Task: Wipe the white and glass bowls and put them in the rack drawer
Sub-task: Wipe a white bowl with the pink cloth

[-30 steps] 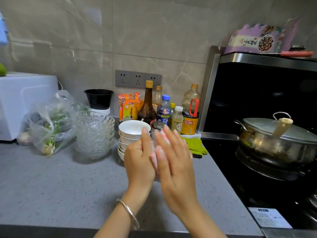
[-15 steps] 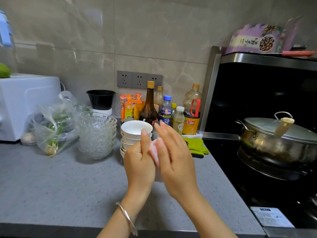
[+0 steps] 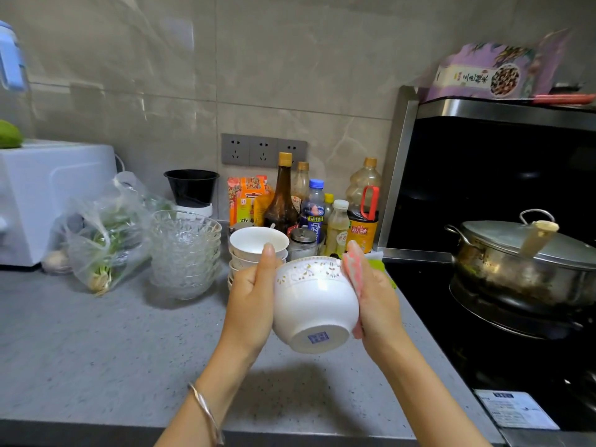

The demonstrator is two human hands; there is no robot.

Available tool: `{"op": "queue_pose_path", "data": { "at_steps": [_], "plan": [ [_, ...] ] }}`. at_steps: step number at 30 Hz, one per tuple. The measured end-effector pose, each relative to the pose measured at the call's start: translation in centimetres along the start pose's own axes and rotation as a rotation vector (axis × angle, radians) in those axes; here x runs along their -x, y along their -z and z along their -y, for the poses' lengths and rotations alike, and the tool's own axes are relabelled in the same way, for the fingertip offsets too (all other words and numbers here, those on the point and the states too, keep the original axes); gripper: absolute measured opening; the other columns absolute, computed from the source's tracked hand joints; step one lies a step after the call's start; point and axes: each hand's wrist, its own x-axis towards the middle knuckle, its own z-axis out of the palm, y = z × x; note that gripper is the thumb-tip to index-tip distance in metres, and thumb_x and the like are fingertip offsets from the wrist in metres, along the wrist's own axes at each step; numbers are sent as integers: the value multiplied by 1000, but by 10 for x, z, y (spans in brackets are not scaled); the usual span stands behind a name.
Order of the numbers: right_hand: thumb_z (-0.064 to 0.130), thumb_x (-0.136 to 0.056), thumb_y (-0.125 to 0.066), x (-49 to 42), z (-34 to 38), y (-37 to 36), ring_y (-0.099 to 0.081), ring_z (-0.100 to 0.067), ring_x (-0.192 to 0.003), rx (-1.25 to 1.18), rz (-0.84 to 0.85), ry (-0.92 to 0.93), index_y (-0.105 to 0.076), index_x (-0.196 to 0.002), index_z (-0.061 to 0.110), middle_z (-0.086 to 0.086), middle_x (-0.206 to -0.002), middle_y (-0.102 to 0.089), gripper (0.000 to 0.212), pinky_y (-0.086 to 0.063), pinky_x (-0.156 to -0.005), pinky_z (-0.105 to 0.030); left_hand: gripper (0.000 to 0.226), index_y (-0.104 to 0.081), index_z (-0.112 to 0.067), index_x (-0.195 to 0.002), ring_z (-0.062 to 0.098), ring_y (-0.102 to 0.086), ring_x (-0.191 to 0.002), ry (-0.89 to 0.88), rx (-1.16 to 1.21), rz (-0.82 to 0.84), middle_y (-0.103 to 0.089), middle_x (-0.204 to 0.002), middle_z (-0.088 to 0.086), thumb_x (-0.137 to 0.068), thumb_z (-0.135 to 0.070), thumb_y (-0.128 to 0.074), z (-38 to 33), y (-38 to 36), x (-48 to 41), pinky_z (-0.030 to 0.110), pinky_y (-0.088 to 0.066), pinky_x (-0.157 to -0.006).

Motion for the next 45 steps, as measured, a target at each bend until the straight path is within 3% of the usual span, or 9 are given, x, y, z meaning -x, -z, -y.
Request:
{"op": "queue_pose_path", "data": {
  "at_steps": [8,11,13,16,20,27,32,40,45],
  "plan": [
    [43,-92,-53,-4,-2,-2,-35,-17,-45,252,139,370,-33,-44,5,-17,-45,-33,64,-25,-44,-26,81,-60,-2,-54,33,-53,-54,-330,-452,100,-57,-51,14,-84,-70,-26,-5,-10,-6,51,-42,-55],
    [46,-93,-46,-1,-6,-1,-46,-21,-50,140,72,296,-47,-55,-2,-8,-50,-45,62,-31,-42,-16,73,-35,-10,-42,19,-36,-38,-285,-321,-56,-36,-36,1,-94,-61,-34,-6,-13,-1,34,-28,-40],
    [48,-93,-40,2,-14,1,-66,-12,-78,143,86,232,-71,-88,13,7,-81,-70,47,-48,-60,-14,65,-35,-18,-40,10,-36,-38,-179,-152,-179,-37,-36,-6,-98,-46,-37,-4,-14,0,24,-27,-41],
    [44,-100,-34,18,-21,-7,-35,12,-131,292,151,378,-46,-134,41,33,-138,-44,36,-29,-110,-15,60,-48,-17,-48,14,-47,-48,-185,-144,-270,-49,-44,-6,-100,-42,-36,2,-16,-1,30,-37,-51],
    [40,-101,-27,23,-28,-17,-23,0,-142,784,65,794,-38,-143,32,17,-150,-35,44,-18,-116,-27,68,-55,-18,-44,14,-53,-48,-211,-159,-244,-55,-43,-4,-96,-55,-30,7,-23,5,35,-43,-56],
    [27,-105,-34,11,-15,-5,-39,22,-120,-4,207,229,-45,-130,38,19,-140,-45,29,-37,-95,-3,55,-61,-13,-60,30,-59,-59,-120,-15,-333,-60,-60,21,-90,-52,-35,3,-18,6,46,-47,-58],
    [38,-99,-28,15,-26,-15,-30,1,-138,799,79,742,-41,-139,37,17,-144,-45,42,-24,-113,-23,69,-56,-21,-41,12,-51,-46,-204,-169,-226,-53,-41,-6,-93,-60,-33,6,-23,7,36,-43,-56],
    [44,-99,-38,4,-8,0,-57,8,-57,99,104,-131,-57,-88,30,8,-88,-61,26,-34,-36,-15,61,-62,10,-68,26,-58,-60,0,122,-142,-59,-66,26,-75,-50,-56,2,-12,8,30,-44,-53],
    [46,-98,-40,0,-11,6,-32,-19,-32,195,36,-87,-50,-68,8,-13,-54,-35,49,-20,-31,-15,36,-68,-6,-75,12,-62,-52,117,220,-65,-66,-63,7,-88,-36,-53,4,-9,5,18,-46,-45]
  ]
}}
